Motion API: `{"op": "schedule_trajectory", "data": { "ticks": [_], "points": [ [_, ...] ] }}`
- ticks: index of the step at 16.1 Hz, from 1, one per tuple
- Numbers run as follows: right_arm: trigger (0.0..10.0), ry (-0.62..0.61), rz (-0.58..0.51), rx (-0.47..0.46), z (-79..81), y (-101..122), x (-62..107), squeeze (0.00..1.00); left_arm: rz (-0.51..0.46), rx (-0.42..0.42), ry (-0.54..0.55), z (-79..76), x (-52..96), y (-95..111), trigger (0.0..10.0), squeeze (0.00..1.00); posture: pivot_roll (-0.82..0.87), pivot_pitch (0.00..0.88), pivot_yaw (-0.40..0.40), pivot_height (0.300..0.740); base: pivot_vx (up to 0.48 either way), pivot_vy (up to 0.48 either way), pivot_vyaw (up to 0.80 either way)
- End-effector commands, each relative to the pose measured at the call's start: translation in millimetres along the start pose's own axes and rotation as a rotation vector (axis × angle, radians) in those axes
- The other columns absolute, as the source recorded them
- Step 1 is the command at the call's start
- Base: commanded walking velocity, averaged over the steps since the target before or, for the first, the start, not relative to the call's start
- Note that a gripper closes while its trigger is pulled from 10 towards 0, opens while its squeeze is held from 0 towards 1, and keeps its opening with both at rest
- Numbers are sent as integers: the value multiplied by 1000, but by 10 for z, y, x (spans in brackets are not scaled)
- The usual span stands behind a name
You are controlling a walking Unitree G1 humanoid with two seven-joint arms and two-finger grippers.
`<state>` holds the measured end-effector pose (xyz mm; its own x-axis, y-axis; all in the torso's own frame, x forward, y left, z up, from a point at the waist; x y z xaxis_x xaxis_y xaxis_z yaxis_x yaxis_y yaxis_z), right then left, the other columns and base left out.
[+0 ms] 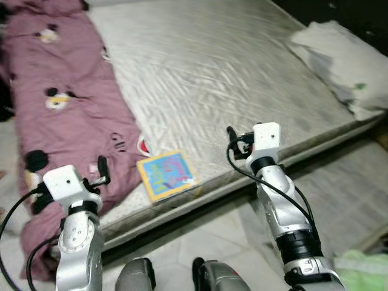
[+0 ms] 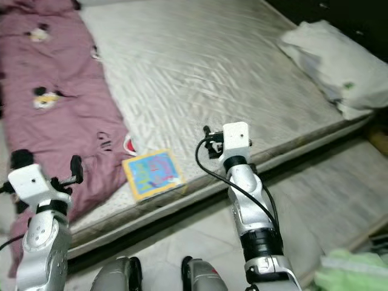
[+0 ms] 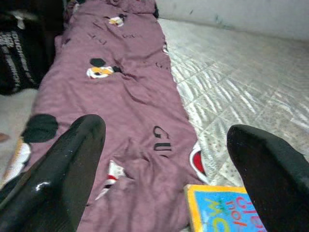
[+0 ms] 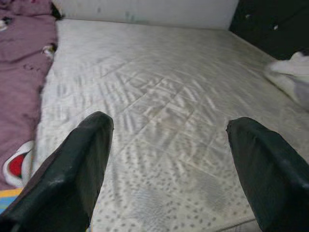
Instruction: Clean up the room
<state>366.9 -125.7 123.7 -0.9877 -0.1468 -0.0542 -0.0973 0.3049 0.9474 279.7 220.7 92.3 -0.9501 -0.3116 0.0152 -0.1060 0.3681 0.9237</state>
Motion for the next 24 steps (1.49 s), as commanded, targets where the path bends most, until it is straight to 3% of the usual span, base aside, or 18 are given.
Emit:
{"op": "schedule_trajectory", "data": {
  "ticks": [1, 4, 8, 12, 14, 17, 22, 24],
  "points": [
    [10000, 6, -13, -5, 27, 46, 11, 0, 15, -8, 31, 74, 23, -36, 10000, 0, 62, 196, -52, 740, 0, 0, 0],
    [10000, 7, 10, -27, 51, -5, 28, 0, 9, 34, 27, 84, -4, 30, 10000, 0, 78, 218, -45, 740, 0, 0, 0],
    [10000, 7, 40, -41, 94, -44, 37, 0, 8, 36, 38, 86, -16, 62, 10000, 0, 82, 233, -41, 740, 0, 0, -800],
    [10000, 7, 12, -30, 83, 63, -46, 0, -39, 24, -5, -62, -110, 237, 10000, 0, 90, 239, -36, 740, 0, 0, -800],
    [10000, 21, -9, -31, 100, 125, -91, 0, -53, 25, -2, -57, -139, 296, 10000, 0, 84, 246, -44, 740, 0, 0, -800],
    [10000, 36, -23, -33, 126, 156, -95, 0, -62, 28, 2, -75, -124, 329, 10000, 0, 85, 246, -54, 740, 0, 0, 0],
    [10000, 73, 8, -45, 261, 23, -15, 0, -42, 41, 0, -124, -138, 266, 10000, 0, 87, 218, -68, 740, 0, 0, 0],
    [10000, 104, -4, -50, 296, 31, -25, 0, -44, 87, -11, -172, -146, 236, 10000, 0, 85, 206, -70, 740, 0, 0, 0]
  ]
}}
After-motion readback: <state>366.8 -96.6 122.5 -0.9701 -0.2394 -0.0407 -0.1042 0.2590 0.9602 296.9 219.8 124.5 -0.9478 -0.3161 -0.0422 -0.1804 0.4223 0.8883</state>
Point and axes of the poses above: a point about 5 cm out from each wrist's last joint towards the gripper, its own x axis pointing back from the gripper into the wrist, its own y axis along the axis of the wrist's last joint, z = x × y, the point moved 4 cm from there along -x, pointing out of the wrist towards the gripper, and after that the axes turned 14 degrees about x, right-handed, at the moved point
